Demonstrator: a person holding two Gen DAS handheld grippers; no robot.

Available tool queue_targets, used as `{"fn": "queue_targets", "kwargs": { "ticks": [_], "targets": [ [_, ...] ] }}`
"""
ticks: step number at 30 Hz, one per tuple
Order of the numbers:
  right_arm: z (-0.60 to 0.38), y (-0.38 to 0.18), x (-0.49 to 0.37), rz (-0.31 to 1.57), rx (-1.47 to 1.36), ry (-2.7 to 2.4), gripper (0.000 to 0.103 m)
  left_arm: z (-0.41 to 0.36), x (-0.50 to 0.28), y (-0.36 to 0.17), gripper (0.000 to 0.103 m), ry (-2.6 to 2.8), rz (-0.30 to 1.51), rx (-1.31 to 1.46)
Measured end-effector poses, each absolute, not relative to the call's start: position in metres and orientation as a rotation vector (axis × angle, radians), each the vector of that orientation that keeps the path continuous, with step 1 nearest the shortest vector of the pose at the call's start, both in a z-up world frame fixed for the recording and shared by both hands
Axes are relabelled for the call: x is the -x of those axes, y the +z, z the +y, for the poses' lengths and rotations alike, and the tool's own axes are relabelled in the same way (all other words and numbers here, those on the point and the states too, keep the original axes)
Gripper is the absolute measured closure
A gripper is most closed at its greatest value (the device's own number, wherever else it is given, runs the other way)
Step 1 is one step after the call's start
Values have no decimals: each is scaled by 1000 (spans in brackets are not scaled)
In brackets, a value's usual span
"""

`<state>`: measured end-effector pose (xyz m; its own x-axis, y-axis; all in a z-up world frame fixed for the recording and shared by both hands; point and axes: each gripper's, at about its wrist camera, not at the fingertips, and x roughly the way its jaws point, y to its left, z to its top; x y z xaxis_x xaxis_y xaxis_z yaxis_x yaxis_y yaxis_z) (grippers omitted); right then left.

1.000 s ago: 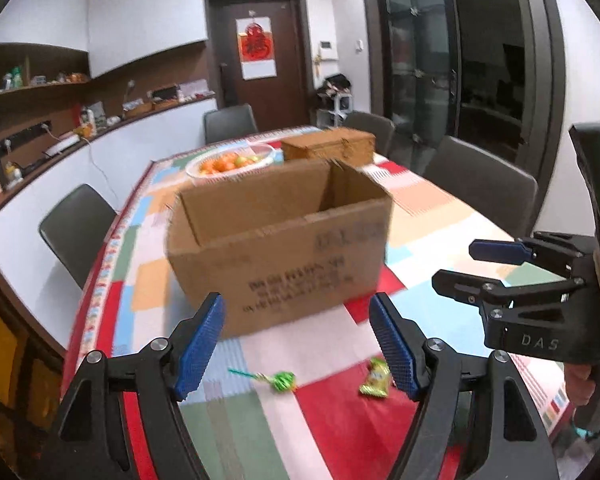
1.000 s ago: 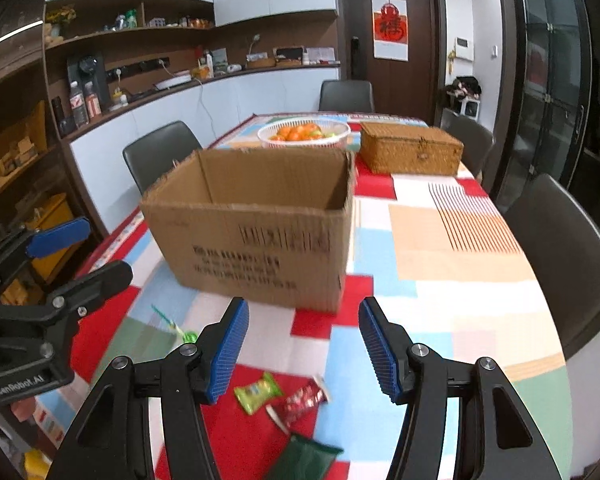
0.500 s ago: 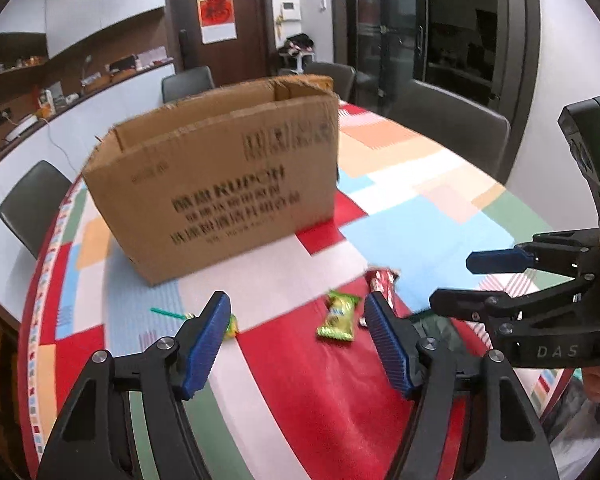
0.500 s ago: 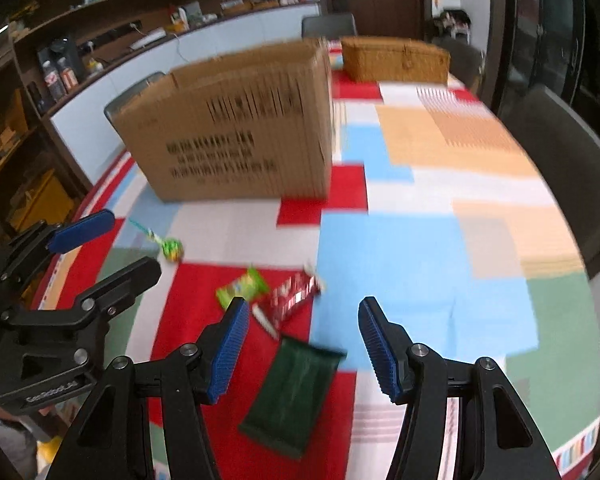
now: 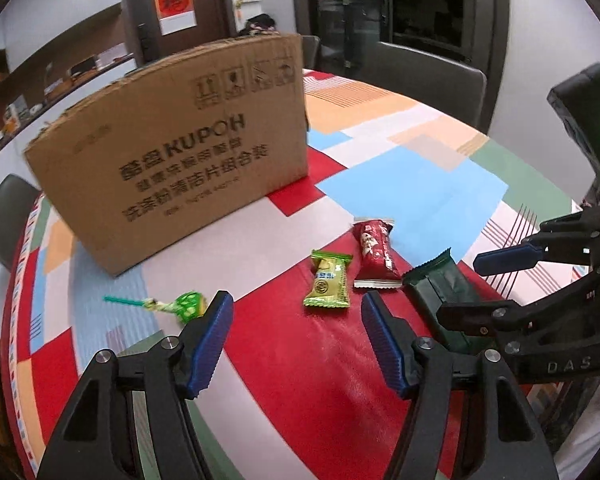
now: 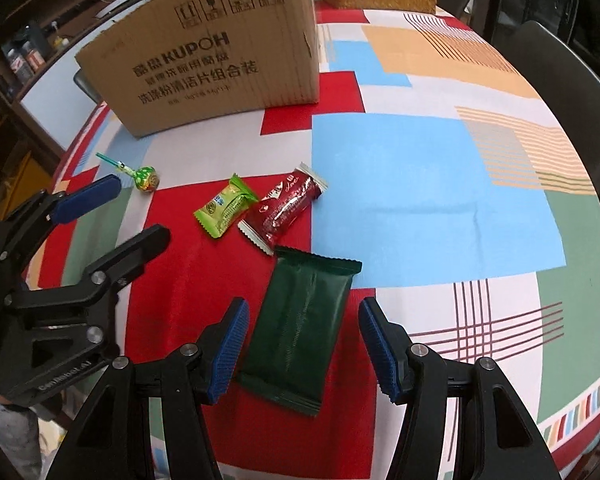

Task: Organize snacks
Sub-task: 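Move both open tools back over the remaining snacks, then grasp the yellow-green candy with the left tool while the right tool grasps the dark green packet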

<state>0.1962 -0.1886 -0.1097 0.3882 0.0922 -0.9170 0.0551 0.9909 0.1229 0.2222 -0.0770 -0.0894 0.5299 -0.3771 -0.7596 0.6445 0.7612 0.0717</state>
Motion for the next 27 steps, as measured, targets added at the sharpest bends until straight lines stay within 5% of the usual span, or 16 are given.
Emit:
{"fn": "queue_targets", "kwargs": {
  "ticks": [15, 24, 27],
  "targets": [
    [-177, -121, -201, 1193, -106, -21, 46, -102, -252, -118, 47, -636, 880, -327],
    [-177, -125, -207, 1156, -62, -59, 56, -104, -260, -123, 55, -624, 913, -294],
    [-178, -126, -209, 1138, -57, -62, 57, -104, -259, -123, 65, -632, 917, -288]
  ]
}}
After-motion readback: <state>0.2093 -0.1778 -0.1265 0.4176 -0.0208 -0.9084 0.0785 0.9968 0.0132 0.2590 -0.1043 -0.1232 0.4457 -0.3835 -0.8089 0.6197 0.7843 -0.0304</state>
